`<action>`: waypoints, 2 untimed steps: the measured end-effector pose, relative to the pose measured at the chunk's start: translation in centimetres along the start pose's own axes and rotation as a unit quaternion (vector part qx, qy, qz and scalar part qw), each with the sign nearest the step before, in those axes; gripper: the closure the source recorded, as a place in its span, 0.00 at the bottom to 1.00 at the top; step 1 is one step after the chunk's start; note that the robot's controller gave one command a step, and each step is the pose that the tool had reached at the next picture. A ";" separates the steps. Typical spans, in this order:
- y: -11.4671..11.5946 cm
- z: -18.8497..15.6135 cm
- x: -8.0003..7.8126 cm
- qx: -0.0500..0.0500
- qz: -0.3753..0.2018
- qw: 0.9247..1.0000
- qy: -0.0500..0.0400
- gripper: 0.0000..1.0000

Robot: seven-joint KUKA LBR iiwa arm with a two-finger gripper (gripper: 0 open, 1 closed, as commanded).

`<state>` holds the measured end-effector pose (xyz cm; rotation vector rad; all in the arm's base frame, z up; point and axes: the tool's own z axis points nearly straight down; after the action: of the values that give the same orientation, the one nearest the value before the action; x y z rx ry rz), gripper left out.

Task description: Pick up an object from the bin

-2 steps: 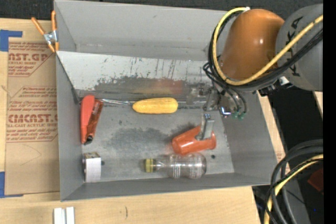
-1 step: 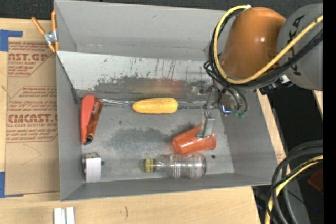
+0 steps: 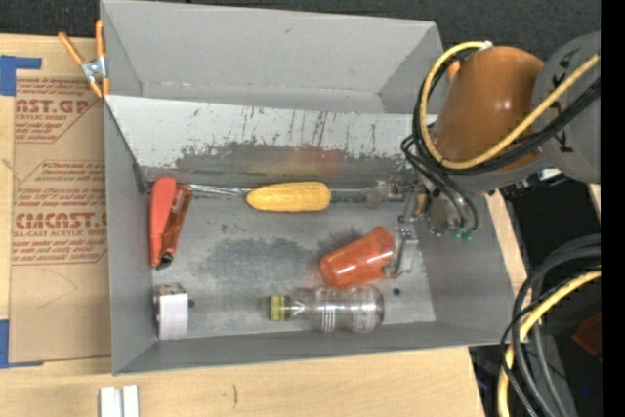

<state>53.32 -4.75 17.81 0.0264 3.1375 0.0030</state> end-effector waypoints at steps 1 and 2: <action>-1.8 4.9 2.1 0.002 0.010 1.000 0.000 0.00; -0.4 10.9 2.8 0.000 -0.097 0.995 0.000 1.00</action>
Offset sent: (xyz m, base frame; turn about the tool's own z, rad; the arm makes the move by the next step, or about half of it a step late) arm -0.0272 -0.0036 -0.1081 -0.1954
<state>50.58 -5.04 6.92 -0.2791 3.1248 0.0033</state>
